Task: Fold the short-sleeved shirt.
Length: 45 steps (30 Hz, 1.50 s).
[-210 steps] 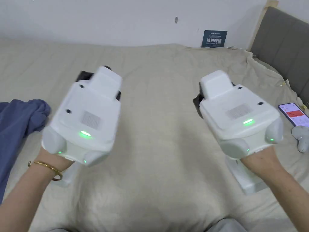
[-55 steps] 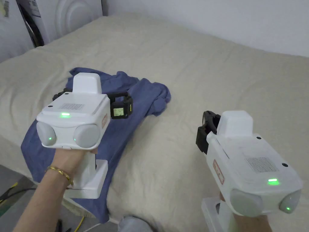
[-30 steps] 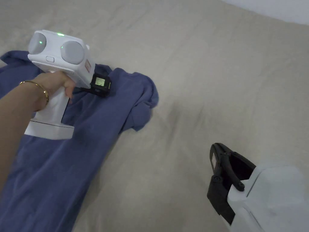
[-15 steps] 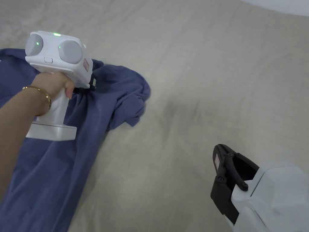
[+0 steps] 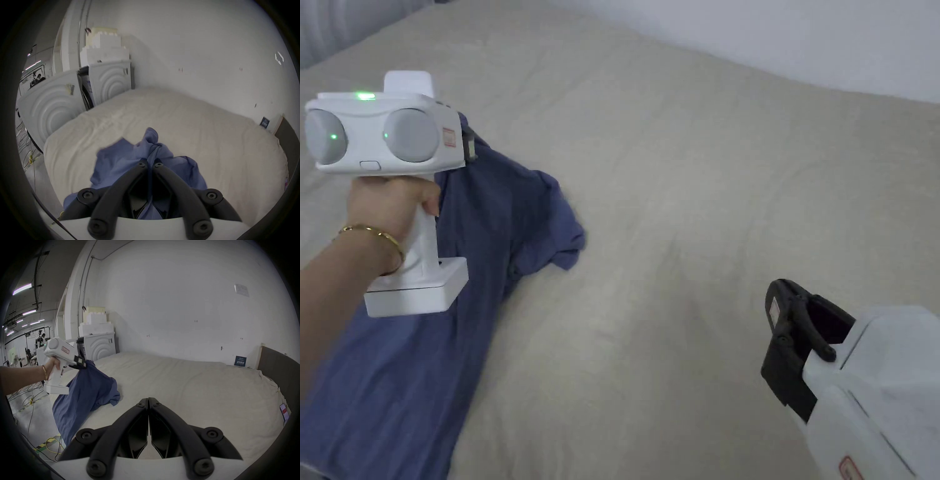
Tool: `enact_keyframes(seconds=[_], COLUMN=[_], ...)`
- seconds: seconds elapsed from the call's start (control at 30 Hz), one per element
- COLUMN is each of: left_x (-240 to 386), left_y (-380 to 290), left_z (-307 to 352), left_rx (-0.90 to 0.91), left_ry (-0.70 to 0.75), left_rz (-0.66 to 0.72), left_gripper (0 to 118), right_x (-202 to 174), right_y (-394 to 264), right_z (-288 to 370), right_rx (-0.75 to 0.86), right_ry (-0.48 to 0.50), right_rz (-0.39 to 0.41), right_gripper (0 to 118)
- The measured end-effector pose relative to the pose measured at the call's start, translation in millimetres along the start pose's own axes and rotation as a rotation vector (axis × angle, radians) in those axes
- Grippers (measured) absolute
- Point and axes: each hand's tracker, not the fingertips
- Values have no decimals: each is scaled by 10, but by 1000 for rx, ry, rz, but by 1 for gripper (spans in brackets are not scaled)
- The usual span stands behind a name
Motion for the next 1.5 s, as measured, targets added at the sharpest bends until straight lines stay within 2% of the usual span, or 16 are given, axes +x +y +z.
enact_keyframes(seconds=[0.23,0.37,0.6,0.77,0.9,1.03,1.07,1.17,1.2,1.33,1.5], left_x=[-168,-103,375,1020,1715,2532,2657,3231,3498,4172,4818], left_y=[492,780,1172,1213,907,458,242,-204,-217,-943,-1911], left_z=[1154,1819,2899,2972,3006,2891,3032,2950,2714,2622,2533], left_rx=[128,244,412,442,398,323,299,206,173,39,-111], left_ry=[-30,-59,-170,-319,-490,-615,-643,-731,-761,-872,-931], left_rz=[77,34,-23,-122,-178,-266,-285,-334,-350,-403,-532], left_gripper=[0,0,0,0,0,0,0,0,0,0,0], right_x=[114,196,428,643,825,1036,1080,1237,1290,1519,1778], right_y=[84,58,58,56,13,-72,-97,-186,-219,-363,-540], right_z=[734,1097,1672,2017,2259,2480,2526,2671,2714,2856,2955], right_rx=[73,106,178,217,228,224,220,205,197,167,126], right_ry=[-25,-57,-133,-216,-296,-374,-393,-451,-472,-550,-618], right_rz=[3,3,-50,-74,-66,-94,-99,-113,-115,-147,-205], right_gripper=[0,0,0,0,0,0,0,0,0,0,0])
